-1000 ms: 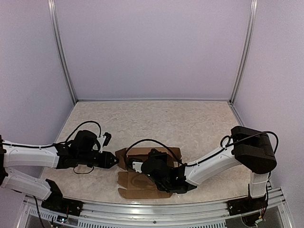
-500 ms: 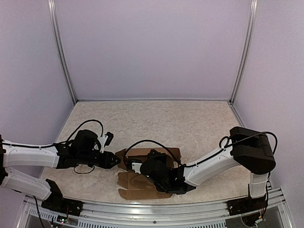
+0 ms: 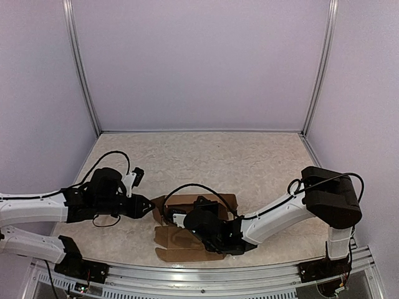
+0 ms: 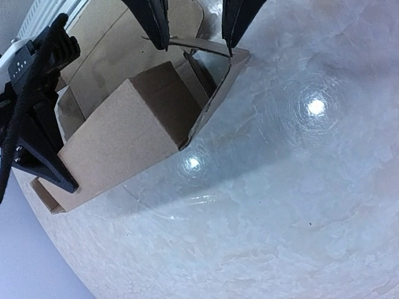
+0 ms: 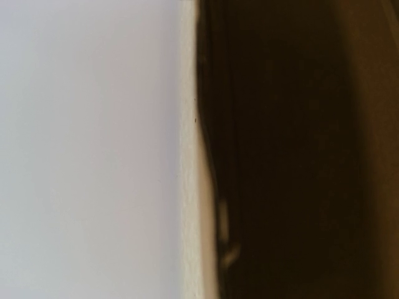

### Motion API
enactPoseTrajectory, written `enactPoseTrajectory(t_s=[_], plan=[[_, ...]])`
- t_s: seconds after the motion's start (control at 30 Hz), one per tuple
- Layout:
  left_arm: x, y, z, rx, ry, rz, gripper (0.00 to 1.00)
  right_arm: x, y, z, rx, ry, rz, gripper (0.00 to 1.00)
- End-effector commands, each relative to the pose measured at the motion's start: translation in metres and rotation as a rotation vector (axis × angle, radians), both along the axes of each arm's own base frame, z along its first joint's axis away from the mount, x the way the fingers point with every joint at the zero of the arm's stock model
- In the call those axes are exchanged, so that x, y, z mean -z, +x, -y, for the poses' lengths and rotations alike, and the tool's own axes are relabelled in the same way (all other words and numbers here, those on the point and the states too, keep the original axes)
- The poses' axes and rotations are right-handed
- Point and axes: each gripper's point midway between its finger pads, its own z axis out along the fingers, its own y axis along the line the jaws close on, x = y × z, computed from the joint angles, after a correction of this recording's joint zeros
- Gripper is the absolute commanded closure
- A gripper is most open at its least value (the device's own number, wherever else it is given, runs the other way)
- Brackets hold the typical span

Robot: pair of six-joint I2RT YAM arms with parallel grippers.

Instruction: Fold the paper box

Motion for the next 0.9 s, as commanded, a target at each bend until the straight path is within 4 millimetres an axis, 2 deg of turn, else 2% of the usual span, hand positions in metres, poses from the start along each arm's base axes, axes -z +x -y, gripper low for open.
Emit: enactPoseTrajectory(t_s=[0.0, 0.3, 0.47, 0.7, 0.87], plan=[[-0.007, 0.002, -0.014, -0.064, 0.019, 0.033, 0.71, 0.006, -0.006, -0.007, -0.017, 0.004, -0.004, 1.00], [-0.021, 0.024, -0.038, -0.217, 0.050, 0.109, 0.81, 0.006, -0.006, -0.006, -0.013, 0.006, -0.002, 1.00], [-0.011, 0.039, -0.044, -0.257, 0.037, 0.054, 0.90, 0.007, -0.006, -0.007, -0.015, 0.005, -0.003, 1.00], [0.011, 0.045, -0.031, -0.225, 0.050, -0.026, 0.96, 0.007, -0.006, -0.007, -0.014, 0.009, -0.004, 1.00], [0.017, 0.038, -0.017, -0.173, 0.043, -0.053, 0.96, 0.007, -0.006, -0.007, -0.015, 0.010, -0.005, 1.00]])
